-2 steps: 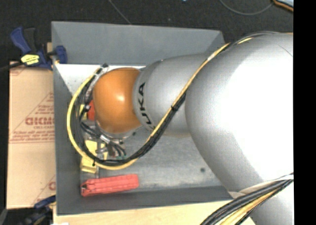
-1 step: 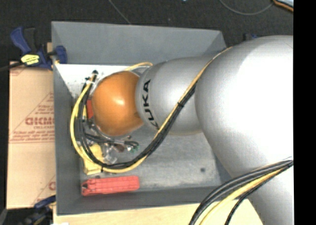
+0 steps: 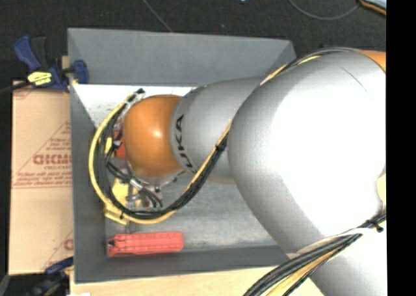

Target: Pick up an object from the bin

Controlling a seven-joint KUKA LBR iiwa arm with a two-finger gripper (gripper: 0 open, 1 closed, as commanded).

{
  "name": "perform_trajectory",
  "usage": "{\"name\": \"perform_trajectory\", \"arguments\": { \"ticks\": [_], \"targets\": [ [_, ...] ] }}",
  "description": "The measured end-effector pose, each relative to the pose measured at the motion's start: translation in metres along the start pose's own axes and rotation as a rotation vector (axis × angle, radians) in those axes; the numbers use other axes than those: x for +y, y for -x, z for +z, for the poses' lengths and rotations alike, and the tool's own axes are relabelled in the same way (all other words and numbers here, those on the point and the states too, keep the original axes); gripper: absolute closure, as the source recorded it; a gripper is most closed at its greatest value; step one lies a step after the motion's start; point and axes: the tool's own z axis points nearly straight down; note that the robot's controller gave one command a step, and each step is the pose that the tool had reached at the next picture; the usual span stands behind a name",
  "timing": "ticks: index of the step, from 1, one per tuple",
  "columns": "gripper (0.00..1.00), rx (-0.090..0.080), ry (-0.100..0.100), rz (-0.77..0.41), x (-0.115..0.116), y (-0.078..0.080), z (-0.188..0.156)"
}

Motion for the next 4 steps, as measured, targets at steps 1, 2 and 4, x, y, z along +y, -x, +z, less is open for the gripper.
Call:
{"name": "perform_trajectory", "arguments": {
  "ticks": [1, 2, 4],
  "targets": [
    [1.0, 0.002, -0.001, 0.015, 0.0, 0.0, 0.0],
    [1.0, -0.001, 0.001, 0.016, 0.0, 0.0, -0.012],
    [1.0, 0.007, 0.0, 0.016, -0.001, -0.003, -0.044]
  ]
}}
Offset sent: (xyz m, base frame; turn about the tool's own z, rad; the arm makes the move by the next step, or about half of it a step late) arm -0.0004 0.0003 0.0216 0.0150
